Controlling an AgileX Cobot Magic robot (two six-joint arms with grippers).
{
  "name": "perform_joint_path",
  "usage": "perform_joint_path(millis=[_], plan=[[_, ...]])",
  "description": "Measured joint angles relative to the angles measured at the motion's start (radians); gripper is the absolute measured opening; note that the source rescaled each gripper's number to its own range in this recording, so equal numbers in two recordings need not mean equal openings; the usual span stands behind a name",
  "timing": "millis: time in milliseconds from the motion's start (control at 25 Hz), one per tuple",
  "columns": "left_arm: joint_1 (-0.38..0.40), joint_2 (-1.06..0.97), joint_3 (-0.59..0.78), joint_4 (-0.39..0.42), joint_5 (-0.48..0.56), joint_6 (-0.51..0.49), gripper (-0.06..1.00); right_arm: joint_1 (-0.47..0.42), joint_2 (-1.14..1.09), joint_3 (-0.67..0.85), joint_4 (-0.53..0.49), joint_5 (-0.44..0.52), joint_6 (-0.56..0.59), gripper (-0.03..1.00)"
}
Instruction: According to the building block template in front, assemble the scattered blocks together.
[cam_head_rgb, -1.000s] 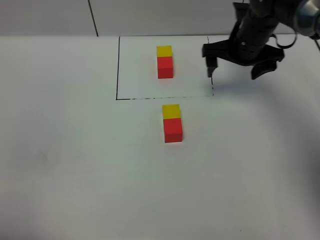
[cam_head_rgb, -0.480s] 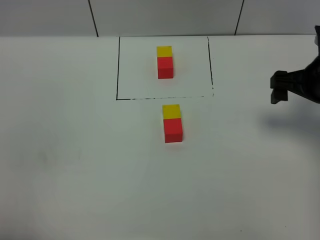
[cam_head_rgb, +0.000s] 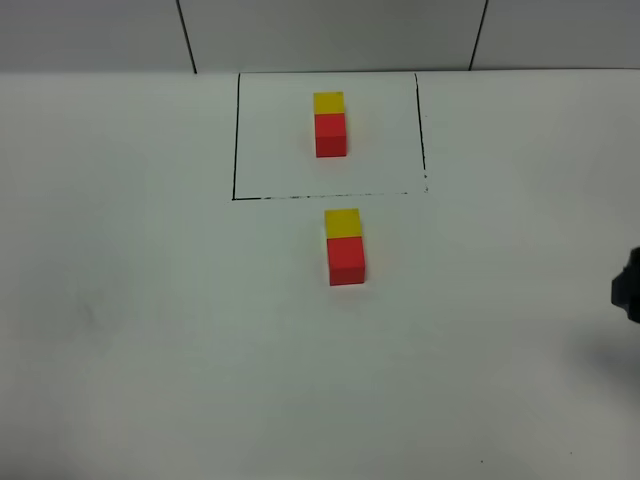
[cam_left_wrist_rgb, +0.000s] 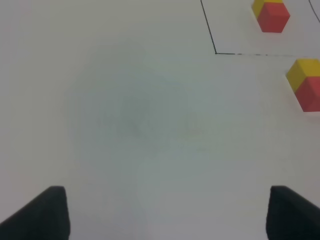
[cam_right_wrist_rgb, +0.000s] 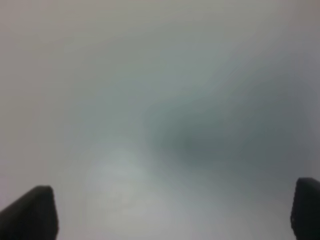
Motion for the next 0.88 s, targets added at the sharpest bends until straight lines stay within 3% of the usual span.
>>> perform_joint_path(millis=[360,640,880], plan=[[0.0,0.0,0.0,0.0,0.0,0.0,0.71,0.0,-0.45,0.121,-0.031,0.18,0.002,0.95],[0.0,0.0,0.0,0.0,0.0,0.0,0.71,0.0,-0.706,0.129,-0.044,0.187,0.002,0.95],[0.0,0.0,0.0,0.0,0.0,0.0,0.71,0.0,-0.847,0.148,-0.046,0.227,0.001,0.89]])
